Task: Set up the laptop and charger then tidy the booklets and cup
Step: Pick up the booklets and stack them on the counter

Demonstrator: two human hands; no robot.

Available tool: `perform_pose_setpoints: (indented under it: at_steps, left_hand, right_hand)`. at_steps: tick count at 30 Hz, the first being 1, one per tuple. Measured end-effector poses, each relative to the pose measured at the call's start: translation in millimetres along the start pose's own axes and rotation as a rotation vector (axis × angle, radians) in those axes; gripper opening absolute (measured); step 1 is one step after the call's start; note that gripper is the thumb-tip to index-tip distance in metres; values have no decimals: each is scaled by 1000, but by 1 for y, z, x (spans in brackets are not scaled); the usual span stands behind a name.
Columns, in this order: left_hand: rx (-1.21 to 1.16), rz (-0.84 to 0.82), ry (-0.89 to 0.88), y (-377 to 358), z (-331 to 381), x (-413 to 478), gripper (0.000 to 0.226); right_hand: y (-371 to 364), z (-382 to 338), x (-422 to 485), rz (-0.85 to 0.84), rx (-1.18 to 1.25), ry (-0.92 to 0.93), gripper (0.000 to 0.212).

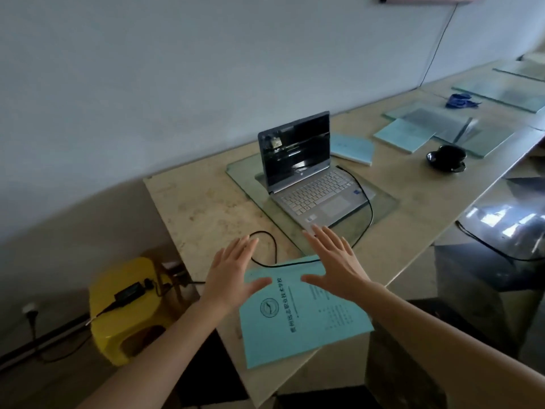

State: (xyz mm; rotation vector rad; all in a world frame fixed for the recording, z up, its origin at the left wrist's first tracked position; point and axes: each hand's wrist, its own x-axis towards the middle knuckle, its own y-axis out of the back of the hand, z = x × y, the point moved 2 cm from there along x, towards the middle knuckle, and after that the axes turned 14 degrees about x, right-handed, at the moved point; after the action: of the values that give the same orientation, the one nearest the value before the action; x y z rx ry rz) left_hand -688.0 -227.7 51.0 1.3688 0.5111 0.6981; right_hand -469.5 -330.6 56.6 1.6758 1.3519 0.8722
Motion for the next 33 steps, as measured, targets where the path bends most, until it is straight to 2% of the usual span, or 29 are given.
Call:
perform_pose_setpoints:
  at_steps: [6,10,12,15,18,20,22,27,31,33]
  left_hand:
    - [9,-258,286,-80,22,-5,97]
    - [-9,-356,470,-110,23,-33,98]
    - [-7,-374,510,-118,28,-50,98]
    - [-3,-371,563,-124,37,-71,97]
    - [6,-427,496,-130,51,-87,106]
    - [28,-465,469,-134,55,-98,114]
    - [59,-461,452,-136,52,-104,116]
    - [6,-316,449,-136,45,-102,105]
    - [-41,-233,477,-130,41,-102,104]
    - [-93,-178,540,-126,38,-100,104]
  right_hand:
    - [-36,55,16,-174,31,72,99]
    - [-67,74,23,-348,85,130,91]
    - [-80,78,25,-409,61,169,87]
    - [-93,81,35,-377,26,225,81]
    - [-100,81,52,-349,-21,270,82]
    - [-102,82,63,-367,-48,231,86]
    - [-103,83,69,-383,-49,177,88]
    - [-100,86,84,-409,-60,63,75]
    - [-99,86,88,-446,78,-41,59]
    - [-99,88,83,-406,145,-143,49]
